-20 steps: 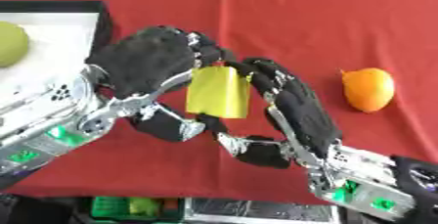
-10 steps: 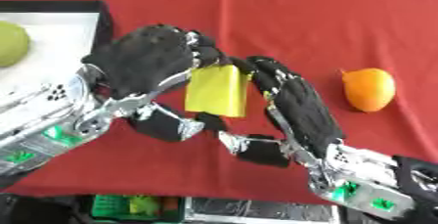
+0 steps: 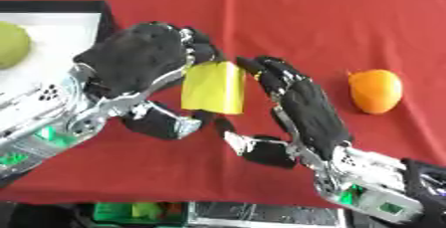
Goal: Pick up the objects with one hand, pass them to the other hand, and then place them into the box on the other side of the table.
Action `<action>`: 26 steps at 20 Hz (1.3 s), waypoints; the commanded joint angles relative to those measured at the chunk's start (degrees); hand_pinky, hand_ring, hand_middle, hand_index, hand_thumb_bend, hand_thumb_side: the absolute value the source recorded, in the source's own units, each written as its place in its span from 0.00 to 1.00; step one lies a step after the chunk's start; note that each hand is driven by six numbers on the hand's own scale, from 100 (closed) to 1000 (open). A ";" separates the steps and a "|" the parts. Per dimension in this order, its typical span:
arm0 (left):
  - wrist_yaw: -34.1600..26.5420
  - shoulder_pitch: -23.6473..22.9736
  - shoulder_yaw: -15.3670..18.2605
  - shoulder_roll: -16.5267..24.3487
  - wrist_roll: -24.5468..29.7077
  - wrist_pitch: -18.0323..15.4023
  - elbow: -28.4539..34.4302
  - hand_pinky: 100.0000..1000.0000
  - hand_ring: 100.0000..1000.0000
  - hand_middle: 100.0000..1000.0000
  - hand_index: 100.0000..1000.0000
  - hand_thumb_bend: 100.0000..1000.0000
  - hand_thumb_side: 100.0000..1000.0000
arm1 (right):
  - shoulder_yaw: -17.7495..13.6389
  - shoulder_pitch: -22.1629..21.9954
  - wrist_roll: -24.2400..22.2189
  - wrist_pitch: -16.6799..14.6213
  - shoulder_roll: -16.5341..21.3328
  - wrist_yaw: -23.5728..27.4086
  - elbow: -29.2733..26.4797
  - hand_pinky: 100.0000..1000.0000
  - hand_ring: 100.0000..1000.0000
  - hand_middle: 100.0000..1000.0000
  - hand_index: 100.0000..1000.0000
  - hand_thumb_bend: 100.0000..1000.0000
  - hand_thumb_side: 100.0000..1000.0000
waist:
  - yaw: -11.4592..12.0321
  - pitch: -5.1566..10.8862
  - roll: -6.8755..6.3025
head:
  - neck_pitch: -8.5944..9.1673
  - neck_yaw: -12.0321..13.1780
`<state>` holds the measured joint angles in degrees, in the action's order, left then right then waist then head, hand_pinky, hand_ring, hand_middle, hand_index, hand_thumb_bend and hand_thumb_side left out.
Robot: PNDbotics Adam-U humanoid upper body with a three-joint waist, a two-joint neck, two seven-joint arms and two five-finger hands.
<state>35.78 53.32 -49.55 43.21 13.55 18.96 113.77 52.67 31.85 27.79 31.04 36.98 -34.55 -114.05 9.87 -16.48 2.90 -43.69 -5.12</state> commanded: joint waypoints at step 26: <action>-4.49 -6.39 13.05 11.99 -11.11 1.10 0.82 0.62 0.43 0.28 0.35 0.00 0.17 | -0.69 -2.21 3.01 1.49 1.49 -1.45 -0.54 0.49 0.83 0.72 0.90 0.29 0.37 | 0.29 0.92 0.76 | 2.44 4.15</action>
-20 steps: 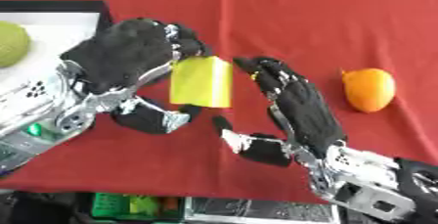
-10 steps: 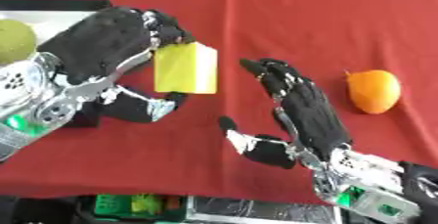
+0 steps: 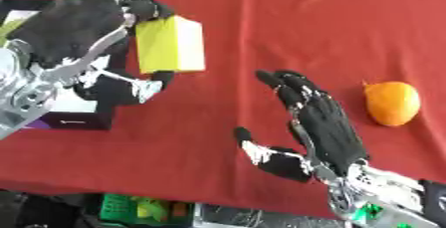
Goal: Pick up the objects with one hand, pass them to the other hand, and then place them into the box on the other side of the table.
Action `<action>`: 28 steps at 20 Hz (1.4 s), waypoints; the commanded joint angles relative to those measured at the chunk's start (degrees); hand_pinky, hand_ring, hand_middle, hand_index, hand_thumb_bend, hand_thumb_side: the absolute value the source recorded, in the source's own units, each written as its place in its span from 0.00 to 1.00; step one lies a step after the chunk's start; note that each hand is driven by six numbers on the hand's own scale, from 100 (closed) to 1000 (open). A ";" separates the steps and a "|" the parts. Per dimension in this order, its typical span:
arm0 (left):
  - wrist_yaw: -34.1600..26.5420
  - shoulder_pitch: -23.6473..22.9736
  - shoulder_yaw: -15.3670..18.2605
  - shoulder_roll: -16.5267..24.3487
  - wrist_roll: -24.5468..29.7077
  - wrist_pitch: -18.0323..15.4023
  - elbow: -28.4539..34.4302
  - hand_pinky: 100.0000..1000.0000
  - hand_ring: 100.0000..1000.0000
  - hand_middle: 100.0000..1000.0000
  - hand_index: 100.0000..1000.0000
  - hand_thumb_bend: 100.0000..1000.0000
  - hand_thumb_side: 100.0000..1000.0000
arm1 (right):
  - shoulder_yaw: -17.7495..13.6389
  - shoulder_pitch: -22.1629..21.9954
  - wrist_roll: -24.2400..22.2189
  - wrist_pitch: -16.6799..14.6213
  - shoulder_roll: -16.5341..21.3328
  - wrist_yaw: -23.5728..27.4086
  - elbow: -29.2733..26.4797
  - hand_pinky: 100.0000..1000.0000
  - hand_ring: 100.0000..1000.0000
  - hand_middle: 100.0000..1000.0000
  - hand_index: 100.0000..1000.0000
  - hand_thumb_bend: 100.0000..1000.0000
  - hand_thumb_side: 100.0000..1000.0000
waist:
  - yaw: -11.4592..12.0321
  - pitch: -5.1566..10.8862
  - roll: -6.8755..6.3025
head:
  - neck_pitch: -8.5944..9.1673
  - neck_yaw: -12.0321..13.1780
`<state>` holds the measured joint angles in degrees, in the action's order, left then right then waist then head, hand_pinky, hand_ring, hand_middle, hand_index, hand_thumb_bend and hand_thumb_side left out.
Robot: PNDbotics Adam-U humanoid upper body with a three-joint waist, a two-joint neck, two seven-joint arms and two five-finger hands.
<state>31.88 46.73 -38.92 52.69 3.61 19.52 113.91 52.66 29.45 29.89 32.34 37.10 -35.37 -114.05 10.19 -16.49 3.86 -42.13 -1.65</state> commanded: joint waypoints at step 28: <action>0.74 -9.41 16.41 6.60 -9.25 9.20 -12.27 0.64 0.45 0.33 0.41 0.00 0.14 | -2.68 -3.99 7.39 -0.23 1.78 -2.91 -0.54 0.49 0.82 0.70 0.89 0.29 0.31 | -0.98 -0.59 1.58 | 4.78 6.80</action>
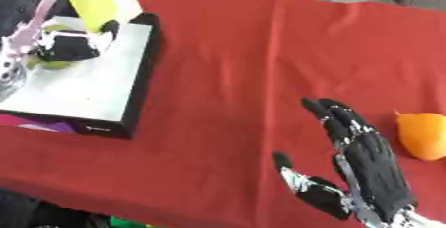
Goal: Pick up the objects with one hand, pass them to the other hand, and then place them into the box on the other side of the table.
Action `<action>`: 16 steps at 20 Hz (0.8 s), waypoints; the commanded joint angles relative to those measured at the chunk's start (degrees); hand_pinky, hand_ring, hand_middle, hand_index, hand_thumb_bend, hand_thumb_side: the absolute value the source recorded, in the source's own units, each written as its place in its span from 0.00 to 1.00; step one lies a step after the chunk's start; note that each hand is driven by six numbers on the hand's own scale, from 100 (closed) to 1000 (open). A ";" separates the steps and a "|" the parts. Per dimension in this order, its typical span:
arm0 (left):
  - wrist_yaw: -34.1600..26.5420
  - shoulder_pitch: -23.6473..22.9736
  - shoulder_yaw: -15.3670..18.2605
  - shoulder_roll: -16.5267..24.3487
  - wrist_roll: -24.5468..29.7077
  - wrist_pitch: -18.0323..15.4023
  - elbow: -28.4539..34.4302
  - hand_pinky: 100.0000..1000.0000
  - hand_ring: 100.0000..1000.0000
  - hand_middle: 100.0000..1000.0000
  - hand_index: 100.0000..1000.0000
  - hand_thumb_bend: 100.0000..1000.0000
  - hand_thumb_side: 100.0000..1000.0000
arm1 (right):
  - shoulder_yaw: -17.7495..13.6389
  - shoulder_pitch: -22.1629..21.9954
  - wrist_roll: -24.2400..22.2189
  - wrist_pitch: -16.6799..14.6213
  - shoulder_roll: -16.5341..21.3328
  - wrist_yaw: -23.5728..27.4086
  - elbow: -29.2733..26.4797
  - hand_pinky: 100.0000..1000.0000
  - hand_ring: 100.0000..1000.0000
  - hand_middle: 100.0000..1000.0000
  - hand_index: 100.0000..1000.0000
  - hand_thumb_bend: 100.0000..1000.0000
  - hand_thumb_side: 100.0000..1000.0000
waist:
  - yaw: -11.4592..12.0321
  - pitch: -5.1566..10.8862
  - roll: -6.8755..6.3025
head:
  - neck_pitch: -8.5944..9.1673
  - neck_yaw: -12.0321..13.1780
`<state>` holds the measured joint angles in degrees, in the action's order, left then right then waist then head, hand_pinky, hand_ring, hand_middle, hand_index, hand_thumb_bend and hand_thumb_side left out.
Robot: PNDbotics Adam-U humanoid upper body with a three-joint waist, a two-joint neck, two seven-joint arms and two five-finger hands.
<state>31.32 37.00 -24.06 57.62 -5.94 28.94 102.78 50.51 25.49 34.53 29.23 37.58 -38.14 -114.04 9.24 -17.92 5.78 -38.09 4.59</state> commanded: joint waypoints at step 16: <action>13.17 -1.10 2.58 1.41 14.05 -2.01 -6.31 0.85 0.77 0.70 0.85 0.28 0.30 | -0.77 -1.30 4.02 2.92 1.28 1.10 -0.55 0.50 0.82 0.70 0.89 0.27 0.30 | -0.20 0.81 -0.32 | 0.98 1.31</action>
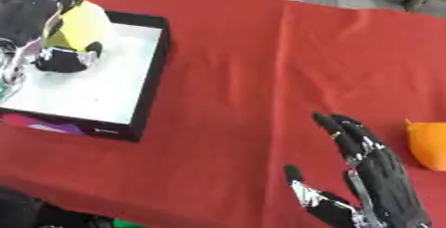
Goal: Pick up the objects with one hand, pass them to the other hand, and then place them into the box on the other side of the table.
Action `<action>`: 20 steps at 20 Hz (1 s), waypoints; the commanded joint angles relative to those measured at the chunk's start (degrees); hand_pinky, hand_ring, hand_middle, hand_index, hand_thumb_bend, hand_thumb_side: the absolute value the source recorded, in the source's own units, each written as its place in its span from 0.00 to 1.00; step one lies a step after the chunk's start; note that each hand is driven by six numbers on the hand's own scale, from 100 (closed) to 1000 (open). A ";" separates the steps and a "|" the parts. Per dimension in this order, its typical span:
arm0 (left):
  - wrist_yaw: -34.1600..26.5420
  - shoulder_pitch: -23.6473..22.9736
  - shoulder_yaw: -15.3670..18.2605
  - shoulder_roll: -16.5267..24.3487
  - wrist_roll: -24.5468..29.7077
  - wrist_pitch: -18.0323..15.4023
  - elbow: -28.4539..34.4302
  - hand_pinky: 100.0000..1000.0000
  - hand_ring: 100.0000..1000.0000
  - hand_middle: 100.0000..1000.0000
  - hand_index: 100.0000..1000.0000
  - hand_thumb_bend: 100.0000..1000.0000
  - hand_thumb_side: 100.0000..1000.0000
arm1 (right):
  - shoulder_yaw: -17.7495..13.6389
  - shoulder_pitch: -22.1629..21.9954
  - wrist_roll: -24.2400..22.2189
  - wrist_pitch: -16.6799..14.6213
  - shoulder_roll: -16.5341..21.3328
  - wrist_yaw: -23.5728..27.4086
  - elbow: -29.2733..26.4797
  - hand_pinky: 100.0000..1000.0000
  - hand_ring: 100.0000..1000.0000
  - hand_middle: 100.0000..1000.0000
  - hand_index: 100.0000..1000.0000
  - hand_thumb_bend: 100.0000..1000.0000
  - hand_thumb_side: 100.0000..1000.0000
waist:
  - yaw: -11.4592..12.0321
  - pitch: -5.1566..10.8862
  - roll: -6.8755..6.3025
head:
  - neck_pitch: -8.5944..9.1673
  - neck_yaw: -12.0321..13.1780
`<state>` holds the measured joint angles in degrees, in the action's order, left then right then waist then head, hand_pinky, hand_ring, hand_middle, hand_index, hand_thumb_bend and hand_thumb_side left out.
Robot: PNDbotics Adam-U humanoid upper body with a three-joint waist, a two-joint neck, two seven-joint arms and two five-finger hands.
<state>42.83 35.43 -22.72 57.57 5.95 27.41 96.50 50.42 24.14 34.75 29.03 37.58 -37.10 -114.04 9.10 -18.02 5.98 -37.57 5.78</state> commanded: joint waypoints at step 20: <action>-3.55 -1.03 4.10 2.19 -0.81 0.85 10.05 0.79 0.67 0.65 0.82 0.00 0.16 | -5.33 -0.08 6.33 3.33 2.70 -0.09 -0.55 0.49 0.81 0.70 0.88 0.32 0.17 | -0.37 1.42 -0.93 | -0.71 -5.48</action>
<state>42.12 33.99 -20.02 57.61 7.61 27.78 103.98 46.60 23.66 35.93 27.94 38.63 -37.23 -114.04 8.78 -18.00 5.54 -38.15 1.44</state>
